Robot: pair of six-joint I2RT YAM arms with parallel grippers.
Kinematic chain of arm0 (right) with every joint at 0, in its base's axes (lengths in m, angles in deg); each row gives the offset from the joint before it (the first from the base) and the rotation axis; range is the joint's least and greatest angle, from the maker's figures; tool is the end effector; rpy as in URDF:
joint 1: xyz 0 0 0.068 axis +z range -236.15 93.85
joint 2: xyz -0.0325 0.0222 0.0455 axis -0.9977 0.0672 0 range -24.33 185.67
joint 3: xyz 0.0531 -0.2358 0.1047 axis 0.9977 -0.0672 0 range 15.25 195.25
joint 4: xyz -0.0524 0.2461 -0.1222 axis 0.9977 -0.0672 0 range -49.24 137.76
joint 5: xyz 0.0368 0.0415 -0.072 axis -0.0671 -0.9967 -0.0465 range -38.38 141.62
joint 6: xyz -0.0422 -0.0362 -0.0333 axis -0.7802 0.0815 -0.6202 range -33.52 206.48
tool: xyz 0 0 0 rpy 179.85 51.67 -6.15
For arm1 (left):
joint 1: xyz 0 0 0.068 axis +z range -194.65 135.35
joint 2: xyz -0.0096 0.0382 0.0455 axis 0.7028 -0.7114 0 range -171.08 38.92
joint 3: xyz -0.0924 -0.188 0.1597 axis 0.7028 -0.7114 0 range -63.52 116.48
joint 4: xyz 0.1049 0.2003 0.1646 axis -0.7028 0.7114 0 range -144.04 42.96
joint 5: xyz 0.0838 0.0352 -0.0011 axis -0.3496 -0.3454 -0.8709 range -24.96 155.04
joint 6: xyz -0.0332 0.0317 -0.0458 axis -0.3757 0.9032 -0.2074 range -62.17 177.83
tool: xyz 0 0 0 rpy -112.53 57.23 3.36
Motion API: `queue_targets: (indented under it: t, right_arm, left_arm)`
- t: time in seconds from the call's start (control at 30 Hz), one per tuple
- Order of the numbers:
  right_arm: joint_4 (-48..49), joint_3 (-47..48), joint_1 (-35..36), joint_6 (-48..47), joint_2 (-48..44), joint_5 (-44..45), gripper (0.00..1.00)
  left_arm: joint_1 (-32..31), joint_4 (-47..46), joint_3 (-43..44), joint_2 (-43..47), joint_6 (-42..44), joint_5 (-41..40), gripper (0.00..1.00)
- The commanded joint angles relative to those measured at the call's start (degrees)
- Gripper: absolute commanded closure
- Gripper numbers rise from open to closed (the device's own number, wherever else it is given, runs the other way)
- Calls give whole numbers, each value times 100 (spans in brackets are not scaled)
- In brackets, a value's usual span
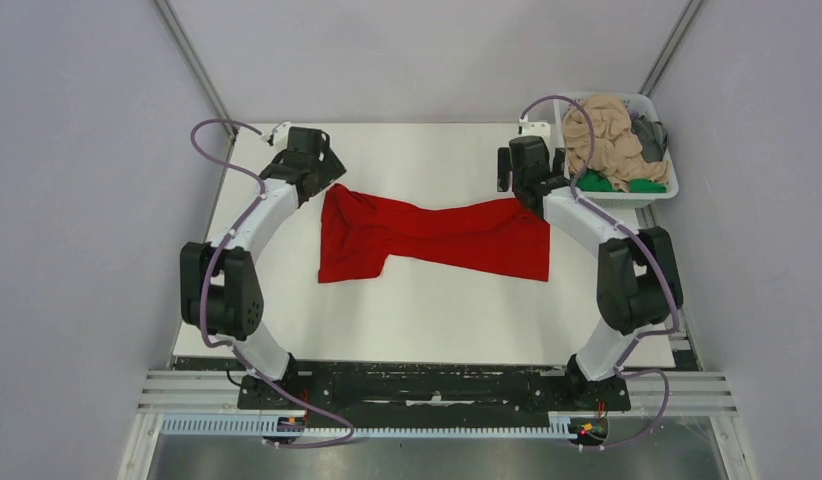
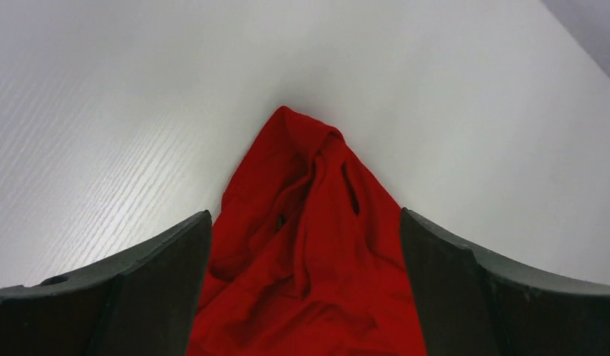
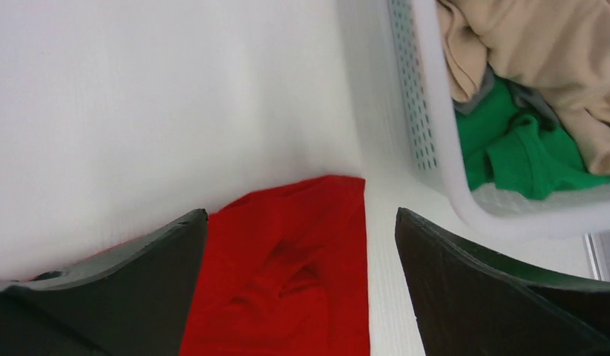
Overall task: Fold and stack the t-shirts
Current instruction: Flatten out the tshirt
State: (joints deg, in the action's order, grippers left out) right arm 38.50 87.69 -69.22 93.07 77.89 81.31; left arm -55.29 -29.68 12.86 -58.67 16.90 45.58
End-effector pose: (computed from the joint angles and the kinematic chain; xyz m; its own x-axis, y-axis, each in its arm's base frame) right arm 0.4136 0.0996 0.2085 -0.5853 -0.0740 -0.8074 0.1834 0.9579 -0.2208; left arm 0.4030 -0.0585 0.2389 -0.4940 -0.5357 -0.6848 -0.5015 0.8190 -0.2789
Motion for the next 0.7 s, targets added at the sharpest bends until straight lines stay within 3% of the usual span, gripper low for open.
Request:
queue_targets:
  t: [0.0,0.2,0.33,0.53,0.67]
  right_arm:
    - [539,-1029,-70,648,-1292,-158,2]
    - [1592,-3075,-134,1451,-2962,-643,2]
    - [1649,-3567,-164,1411,-3440,-798,2]
    - [1507,-3709,-181,1312,-3621,-826,2]
    - [1398,-3754,-181,1229,-3621,-947,2]
  left_arm:
    - [-44,546,-402,811,-22,351,0]
    - [-62,528,-2295,2314,-661,432,0]
    - [-62,798,-3029,3185,-830,610,0]
    - [-62,1446,-3435,3162,-885,956,0]
    - [-57,1195,-3471,2905,-708,995,2]
